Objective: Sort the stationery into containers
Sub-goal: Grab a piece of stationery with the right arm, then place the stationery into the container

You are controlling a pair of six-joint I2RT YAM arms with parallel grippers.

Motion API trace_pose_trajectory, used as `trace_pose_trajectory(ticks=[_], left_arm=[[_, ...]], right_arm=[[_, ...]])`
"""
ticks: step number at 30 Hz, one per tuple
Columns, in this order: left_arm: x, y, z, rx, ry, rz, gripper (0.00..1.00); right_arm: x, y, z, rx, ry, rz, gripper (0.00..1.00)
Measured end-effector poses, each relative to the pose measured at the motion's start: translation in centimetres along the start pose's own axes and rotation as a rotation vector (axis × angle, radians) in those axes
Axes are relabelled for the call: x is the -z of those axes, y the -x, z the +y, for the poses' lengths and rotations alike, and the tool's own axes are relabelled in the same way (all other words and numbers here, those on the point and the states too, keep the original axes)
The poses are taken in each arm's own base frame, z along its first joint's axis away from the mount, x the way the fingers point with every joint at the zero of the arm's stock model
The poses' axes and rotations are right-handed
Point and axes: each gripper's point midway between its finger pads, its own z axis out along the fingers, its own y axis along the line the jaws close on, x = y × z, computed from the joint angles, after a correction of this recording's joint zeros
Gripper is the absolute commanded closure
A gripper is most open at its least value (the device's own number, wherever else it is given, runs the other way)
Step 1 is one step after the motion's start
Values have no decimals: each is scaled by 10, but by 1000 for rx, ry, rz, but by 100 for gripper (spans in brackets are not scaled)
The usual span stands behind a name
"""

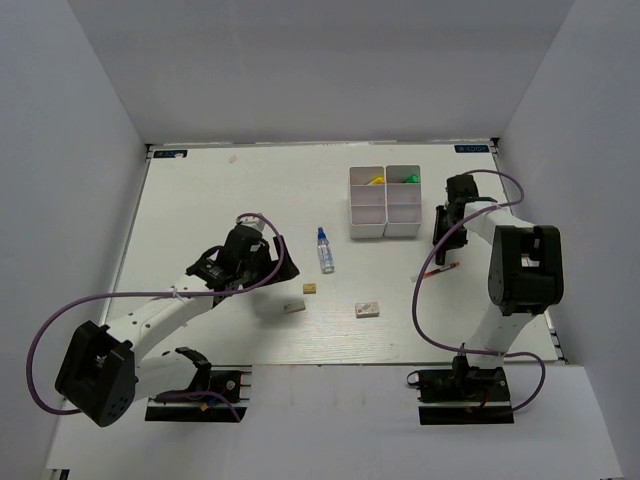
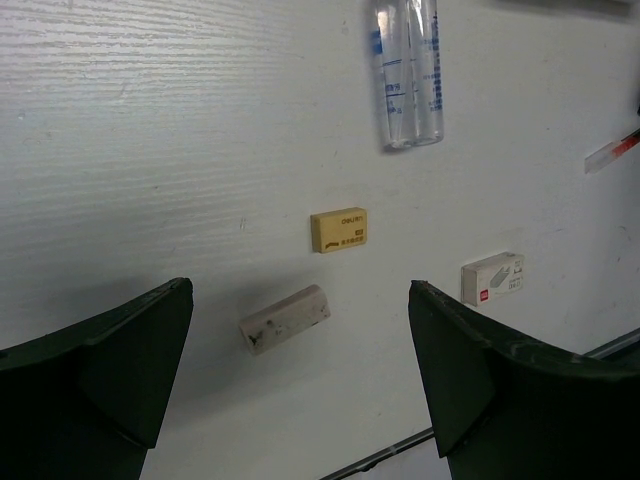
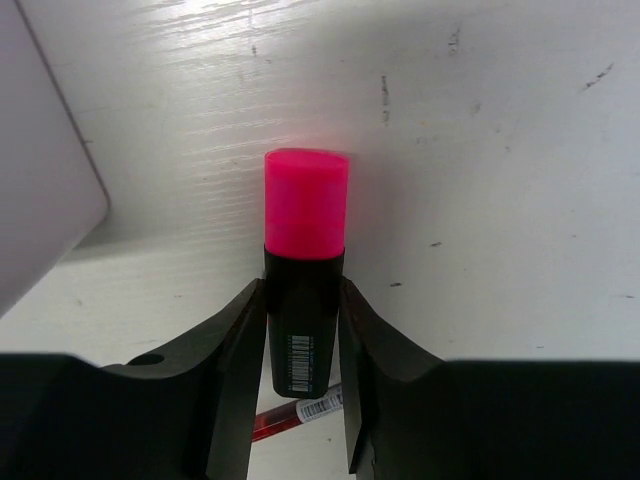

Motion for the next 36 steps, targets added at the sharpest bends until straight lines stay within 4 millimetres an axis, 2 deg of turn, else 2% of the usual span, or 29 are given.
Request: trace_pose_trajectory(ticks=[7, 9, 11, 14, 15, 17, 18, 20, 21, 23, 25, 27, 32, 36], left_arm=[[0, -1, 1, 0, 7, 3, 2], [1, -1, 1, 0, 6, 2, 2], [1, 0, 1, 0, 5, 0, 2], [3, 1, 0, 0, -1, -8, 2], [3, 2, -1, 0, -5, -12, 2], [3, 3, -2, -1, -9, -17, 2], [3, 3, -2, -1, -12, -20, 2], [2, 2, -1, -1, -12, -20, 2], [2, 2, -1, -1, -11, -19, 2], [2, 2, -1, -1, -12, -20, 2], [2, 3, -1, -1, -13, -22, 2], [2, 3, -1, -1, -13, -22, 2], [2, 3, -1, 0, -13, -21, 2], [2, 3, -2, 9, -13, -23, 2]], right_arm=[[2, 5, 6, 5, 25, -9, 76], [8, 15, 8, 10, 40, -32, 80], [21, 36, 12, 29, 74, -86, 83], [57, 77, 25, 98, 167, -234, 89], [76, 91, 32, 136, 213, -302, 94], [118, 119, 48, 238, 309, -452, 99], [141, 131, 57, 308, 362, -535, 100], [175, 146, 75, 433, 451, -649, 100], [188, 155, 84, 490, 491, -696, 100], [202, 168, 102, 587, 570, -749, 100], [202, 183, 119, 662, 645, -773, 100], [189, 194, 132, 717, 702, -780, 100], [144, 191, 150, 797, 803, -757, 100], [134, 197, 159, 854, 862, -783, 100]])
